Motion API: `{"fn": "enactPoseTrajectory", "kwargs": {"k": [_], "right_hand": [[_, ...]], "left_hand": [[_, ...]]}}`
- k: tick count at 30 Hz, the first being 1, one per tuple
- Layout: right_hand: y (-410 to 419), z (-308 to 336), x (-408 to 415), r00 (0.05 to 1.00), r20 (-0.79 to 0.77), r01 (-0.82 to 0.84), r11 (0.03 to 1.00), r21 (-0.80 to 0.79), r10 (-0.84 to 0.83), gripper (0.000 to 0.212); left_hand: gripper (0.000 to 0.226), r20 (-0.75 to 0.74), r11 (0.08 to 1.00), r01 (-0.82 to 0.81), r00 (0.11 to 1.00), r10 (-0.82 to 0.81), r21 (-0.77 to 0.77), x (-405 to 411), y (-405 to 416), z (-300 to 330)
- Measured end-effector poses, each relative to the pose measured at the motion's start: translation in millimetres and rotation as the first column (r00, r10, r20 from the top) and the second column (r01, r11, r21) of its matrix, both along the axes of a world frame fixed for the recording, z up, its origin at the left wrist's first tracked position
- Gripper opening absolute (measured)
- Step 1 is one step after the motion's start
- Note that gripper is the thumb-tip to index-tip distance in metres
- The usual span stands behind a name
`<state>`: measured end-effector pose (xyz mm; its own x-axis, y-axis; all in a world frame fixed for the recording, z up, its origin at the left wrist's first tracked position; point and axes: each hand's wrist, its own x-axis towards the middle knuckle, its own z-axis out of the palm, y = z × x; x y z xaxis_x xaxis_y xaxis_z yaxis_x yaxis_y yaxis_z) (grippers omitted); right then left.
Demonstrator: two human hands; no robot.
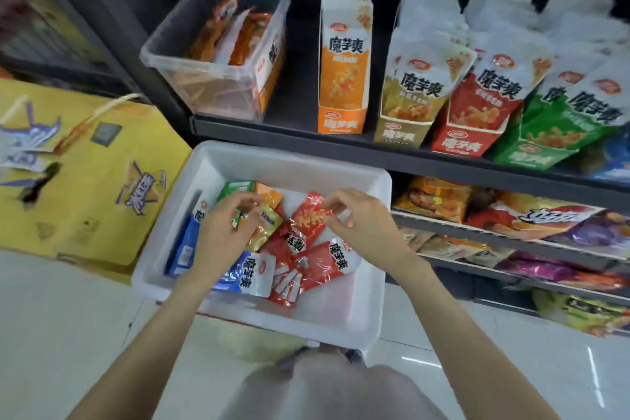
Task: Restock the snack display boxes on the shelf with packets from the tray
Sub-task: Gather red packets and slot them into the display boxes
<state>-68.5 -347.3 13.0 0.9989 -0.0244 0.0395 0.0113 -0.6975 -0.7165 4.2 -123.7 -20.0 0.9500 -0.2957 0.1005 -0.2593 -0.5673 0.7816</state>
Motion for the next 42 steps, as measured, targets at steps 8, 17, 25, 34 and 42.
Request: {"fn": "enactPoseTrajectory", "kwargs": {"k": [8, 17, 25, 34, 42], "right_hand": [[40, -74, 71, 0.883, -0.337, -0.469, 0.656, -0.591, 0.327, 0.061], [32, -60, 66, 0.879, -0.471, -0.419, 0.584, -0.695, 0.07, 0.03], [13, 4, 19, 0.903, -0.129, 0.397, 0.911, -0.109, -0.409, 0.01], [0, 31, -17, 0.881, -0.224, 0.457, 0.626, 0.632, -0.417, 0.011], [-53, 65, -57, 0.733, 0.084, 0.463, 0.585, 0.666, -0.675, 0.014]], "left_hand": [[0.046, -0.059, 0.809, 0.308, 0.945, -0.323, 0.501, 16, 46, -35], [0.091, -0.172, 0.502, 0.416, 0.87, -0.461, 0.758, 21, 16, -54], [0.041, -0.329, 0.986, 0.039, 0.94, -0.092, -0.164, 19, -12, -11], [0.028, -0.274, 0.879, 0.129, 0.921, -0.278, -0.458, -8, -68, 51], [0.024, 0.358, 0.908, 0.404, 0.868, -0.343, -0.109, -19, -145, 84]]}}
